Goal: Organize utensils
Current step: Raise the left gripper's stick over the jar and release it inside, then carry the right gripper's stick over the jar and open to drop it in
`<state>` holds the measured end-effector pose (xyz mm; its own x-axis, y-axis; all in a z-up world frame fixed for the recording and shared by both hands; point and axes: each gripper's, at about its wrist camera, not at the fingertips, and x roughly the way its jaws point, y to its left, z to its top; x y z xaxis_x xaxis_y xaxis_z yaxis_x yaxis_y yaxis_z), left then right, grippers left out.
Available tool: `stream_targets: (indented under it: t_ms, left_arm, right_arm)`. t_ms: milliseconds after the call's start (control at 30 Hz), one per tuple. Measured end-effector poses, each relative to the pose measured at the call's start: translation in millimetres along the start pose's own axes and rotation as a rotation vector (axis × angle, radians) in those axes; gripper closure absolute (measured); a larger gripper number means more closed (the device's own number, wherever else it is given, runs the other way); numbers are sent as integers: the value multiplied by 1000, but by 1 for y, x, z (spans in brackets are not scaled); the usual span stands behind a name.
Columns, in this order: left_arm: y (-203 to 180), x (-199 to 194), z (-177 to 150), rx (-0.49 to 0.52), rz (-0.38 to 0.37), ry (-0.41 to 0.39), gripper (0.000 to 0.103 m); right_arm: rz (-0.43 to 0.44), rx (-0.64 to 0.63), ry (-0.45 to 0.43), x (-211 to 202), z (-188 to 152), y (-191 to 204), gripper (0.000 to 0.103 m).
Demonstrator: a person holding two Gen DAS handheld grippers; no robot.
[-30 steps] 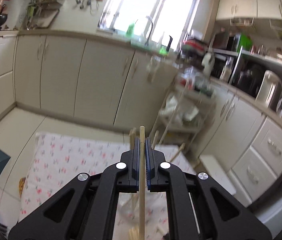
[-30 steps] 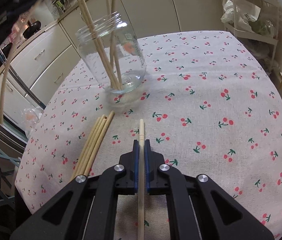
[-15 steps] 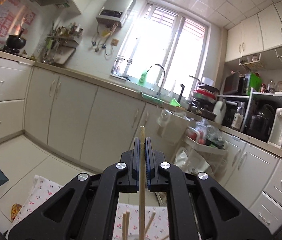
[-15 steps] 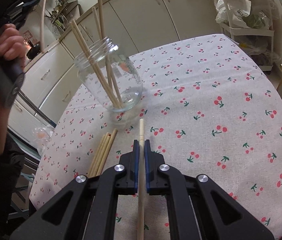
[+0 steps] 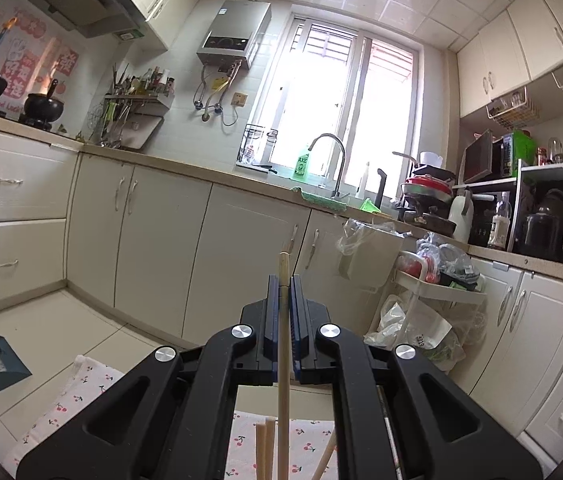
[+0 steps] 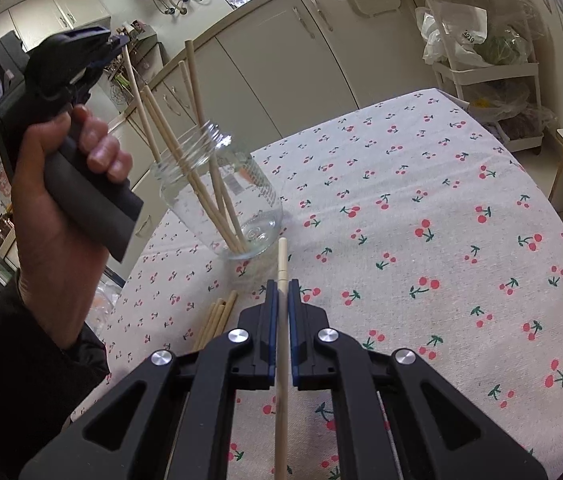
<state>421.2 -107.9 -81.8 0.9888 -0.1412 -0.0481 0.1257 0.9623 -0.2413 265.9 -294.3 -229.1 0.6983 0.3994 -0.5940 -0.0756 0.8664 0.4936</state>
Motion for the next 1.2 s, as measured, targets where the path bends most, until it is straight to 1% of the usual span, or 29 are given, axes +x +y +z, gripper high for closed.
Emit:
stream_targets:
  t_ms: [200,400,600,633,700,767,900,933,1000,1067,1200]
  left_arm:
    - [1,-6,-17,32,-1,22,98]
    - [7,-15,-38,69,-19,100,98]
    - [12,-25,-48,102,-26,157,97]
    - [12,-26,-49,112,-33,172,95]
    - [11,-30,-49,126,-40,184,85]
    - [11,-34,-48,139,-43,195,69]
    - [21,-53,-42,119,-25,186,55]
    - [25,-60,-41,110,-15,183,49]
    - [34,-72,-40,92,1,185,44]
    - [45,-82,-45,73,24,206,36]
    - [71,-100,-65,31,62,272,34]
  right_arm:
    - [6,7,-30,-3,3,0,97]
    - [15,14,-61,-10,6,0,97]
    - [25,23,-76,-15,9,0,97]
    - [26,23,-81,-16,9,2,97]
    - [30,22,-92,-19,11,4,97]
    - [34,20,-111,-24,15,7,97]
    - [51,15,-178,-37,27,16,97]
    - [56,12,-195,-41,30,18,97]
    - [71,2,-246,-50,40,26,97]
    - [85,-7,-289,-56,50,34,97]
    - [119,-27,-379,-61,75,52,97]
